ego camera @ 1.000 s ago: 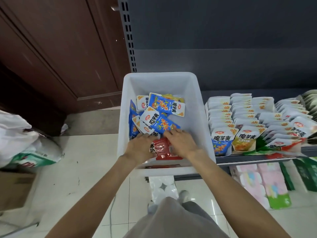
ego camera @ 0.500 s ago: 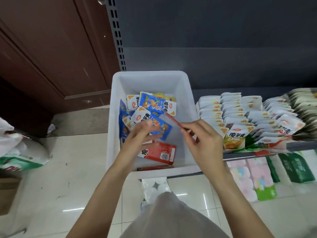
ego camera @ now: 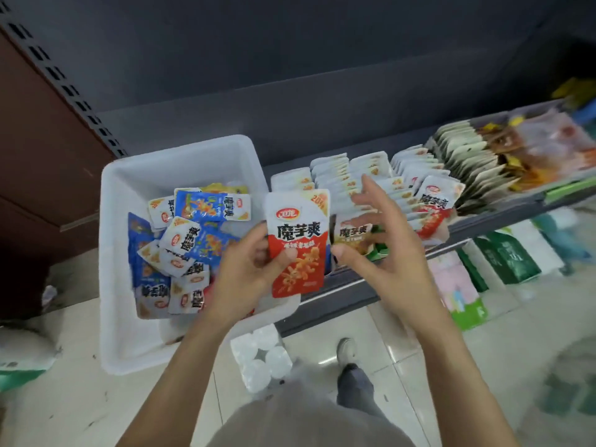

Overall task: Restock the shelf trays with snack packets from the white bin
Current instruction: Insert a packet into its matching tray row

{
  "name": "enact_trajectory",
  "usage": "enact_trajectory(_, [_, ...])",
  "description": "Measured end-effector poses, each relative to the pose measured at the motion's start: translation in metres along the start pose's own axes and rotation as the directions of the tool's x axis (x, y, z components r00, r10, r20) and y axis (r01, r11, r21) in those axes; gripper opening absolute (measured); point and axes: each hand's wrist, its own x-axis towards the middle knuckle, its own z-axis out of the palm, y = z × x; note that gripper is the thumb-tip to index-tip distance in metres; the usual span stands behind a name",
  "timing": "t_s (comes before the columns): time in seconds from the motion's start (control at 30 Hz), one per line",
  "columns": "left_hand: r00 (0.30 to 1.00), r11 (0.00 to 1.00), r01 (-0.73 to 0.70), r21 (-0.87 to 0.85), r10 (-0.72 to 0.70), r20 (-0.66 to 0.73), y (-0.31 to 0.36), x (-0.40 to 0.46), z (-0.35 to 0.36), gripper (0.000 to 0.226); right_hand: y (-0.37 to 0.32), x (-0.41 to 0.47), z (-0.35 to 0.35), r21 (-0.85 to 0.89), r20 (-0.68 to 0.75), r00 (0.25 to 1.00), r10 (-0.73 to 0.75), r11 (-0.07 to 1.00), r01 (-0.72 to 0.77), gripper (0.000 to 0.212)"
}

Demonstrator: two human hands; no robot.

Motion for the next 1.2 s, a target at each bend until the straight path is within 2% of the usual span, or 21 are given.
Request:
enact_trajectory(0.07, [0.994, 0.994, -0.036, 0.099, 0.025, 0.108, 0.004, 0.006, 0.035, 0.029, 0.009, 0.001, -0.032, 0.052, 0.033, 0.998, 0.045, 0.998, -0.047, 0.077])
enact_trajectory(0.1, [0.986, 0.99, -0.05, 0.133, 0.028, 0.161, 0.006, 0.009, 0.055, 0.028, 0.016, 0.0, -0.05, 0.062, 0.049, 0.998, 0.05, 0.997, -0.053, 0.071])
enact_trajectory(0.17, [0.968, 0.985, -0.063, 0.162, 0.021, 0.252, 0.01, 0.017, 0.098, 0.026, 0.028, -0.004, -0.088, 0.053, 0.071, 0.997, 0.03, 0.998, -0.033, 0.046])
enact_trajectory(0.23, [0.958, 0.977, -0.11, 0.183, 0.056, 0.28, 0.014, 0.025, 0.139, 0.025, 0.042, -0.011, -0.127, 0.027, 0.043, 0.999, 0.007, 1.0, -0.009, 0.024])
enact_trajectory(0.37, [0.967, 0.943, -0.205, 0.263, 0.155, 0.201, 0.018, 0.05, 0.202, 0.022, 0.075, -0.017, -0.198, 0.036, -0.24, 0.97, -0.025, 0.999, 0.034, 0.012])
enact_trajectory(0.43, [0.95, 0.888, -0.277, 0.367, 0.196, 0.242, 0.024, 0.07, 0.218, 0.024, 0.094, -0.008, -0.217, 0.047, -0.359, 0.933, -0.021, 0.998, 0.041, 0.012])
enact_trajectory(0.5, [0.932, 0.802, -0.343, 0.488, 0.226, 0.284, 0.031, 0.095, 0.223, 0.03, 0.112, 0.008, -0.22, -0.005, -0.411, 0.911, -0.036, 0.999, 0.038, 0.012])
enact_trajectory(0.57, [0.942, 0.768, -0.33, 0.549, 0.23, 0.245, 0.035, 0.119, 0.219, 0.034, 0.126, 0.028, -0.21, -0.08, -0.371, 0.926, -0.073, 0.996, 0.047, 0.013])
enact_trajectory(0.7, [0.964, 0.68, -0.267, 0.682, 0.191, 0.187, 0.024, 0.141, 0.21, 0.032, 0.158, 0.057, -0.171, -0.371, -0.177, 0.965, -0.191, 0.922, 0.114, 0.012])
enact_trajectory(0.83, [0.966, 0.443, -0.252, 0.86, 0.164, 0.199, -0.002, 0.145, 0.212, 0.019, 0.179, 0.066, -0.144, -0.556, -0.064, 0.976, -0.209, 0.819, 0.139, 0.014])
enact_trajectory(0.93, [0.956, 0.367, -0.272, 0.89, 0.206, 0.207, -0.01, 0.149, 0.217, 0.019, 0.184, 0.065, -0.141, -0.655, -0.059, 0.965, -0.254, 0.74, 0.155, 0.019])
enact_trajectory(1.03, [0.96, 0.403, -0.256, 0.879, 0.216, 0.18, -0.007, 0.153, 0.22, 0.02, 0.185, 0.063, -0.144, -0.662, -0.084, 0.957, -0.277, 0.733, 0.155, 0.026])
enact_trajectory(1.1, [0.965, 0.477, -0.23, 0.848, 0.228, 0.133, -0.002, 0.15, 0.219, 0.021, 0.184, 0.062, -0.146, -0.633, -0.1, 0.953, -0.285, 0.758, 0.161, 0.029])
enact_trajectory(1.2, [0.945, 0.605, -0.224, 0.764, 0.326, 0.019, 0.005, 0.132, 0.204, 0.02, 0.172, 0.055, -0.149, -0.528, -0.111, 0.943, -0.314, 0.823, 0.211, 0.026])
